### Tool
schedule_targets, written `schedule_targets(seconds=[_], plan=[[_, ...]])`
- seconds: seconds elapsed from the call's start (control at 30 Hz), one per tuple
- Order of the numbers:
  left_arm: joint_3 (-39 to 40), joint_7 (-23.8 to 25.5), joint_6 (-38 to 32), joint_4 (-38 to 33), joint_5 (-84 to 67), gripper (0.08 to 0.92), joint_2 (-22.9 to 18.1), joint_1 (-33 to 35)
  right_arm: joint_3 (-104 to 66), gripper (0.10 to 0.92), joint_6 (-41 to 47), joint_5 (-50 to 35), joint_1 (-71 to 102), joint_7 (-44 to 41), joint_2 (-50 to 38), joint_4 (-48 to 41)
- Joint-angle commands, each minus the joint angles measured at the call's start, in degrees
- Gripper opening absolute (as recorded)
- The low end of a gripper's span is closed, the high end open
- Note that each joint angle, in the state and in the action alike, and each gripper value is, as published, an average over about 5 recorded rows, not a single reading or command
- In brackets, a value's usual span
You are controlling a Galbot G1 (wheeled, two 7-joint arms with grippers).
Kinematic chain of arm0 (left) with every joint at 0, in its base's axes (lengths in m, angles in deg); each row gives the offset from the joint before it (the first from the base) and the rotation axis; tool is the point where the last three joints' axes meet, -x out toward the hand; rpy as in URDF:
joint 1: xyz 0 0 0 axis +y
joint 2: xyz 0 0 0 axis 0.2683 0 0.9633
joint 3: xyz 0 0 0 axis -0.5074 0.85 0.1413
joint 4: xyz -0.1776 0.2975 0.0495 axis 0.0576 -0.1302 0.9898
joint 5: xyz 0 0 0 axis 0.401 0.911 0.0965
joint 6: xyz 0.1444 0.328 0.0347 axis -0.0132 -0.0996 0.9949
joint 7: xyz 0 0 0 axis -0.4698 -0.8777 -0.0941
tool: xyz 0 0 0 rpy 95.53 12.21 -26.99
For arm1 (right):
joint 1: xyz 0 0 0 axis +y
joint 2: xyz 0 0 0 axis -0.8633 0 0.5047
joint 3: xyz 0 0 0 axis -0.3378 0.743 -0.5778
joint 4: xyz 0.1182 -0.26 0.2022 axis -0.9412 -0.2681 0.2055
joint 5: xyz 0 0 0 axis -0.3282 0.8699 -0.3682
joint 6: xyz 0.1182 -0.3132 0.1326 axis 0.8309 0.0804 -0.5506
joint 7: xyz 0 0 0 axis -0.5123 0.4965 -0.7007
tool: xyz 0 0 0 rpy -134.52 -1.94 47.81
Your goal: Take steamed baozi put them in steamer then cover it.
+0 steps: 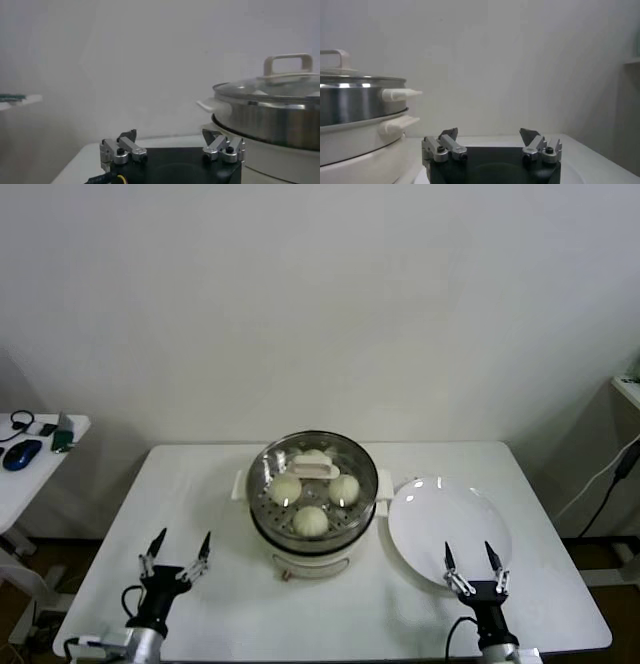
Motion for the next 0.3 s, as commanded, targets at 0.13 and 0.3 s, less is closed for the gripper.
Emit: schedule_targets(seconds=[0.13, 0.3], plan=[[1.9, 0.7, -4.3, 1.2, -1.3, 0.823, -1.5, 2.2, -0.7, 0.823, -0.9, -0.7, 0.5, -0.2, 0.2, -0.3], [2.0, 0.7, -4.1, 0.7, -1.3, 0.823, -1.5, 2.2, -0.7, 0.823, -0.8, -0.7, 0.5, -0.2, 0.3, -0.1]])
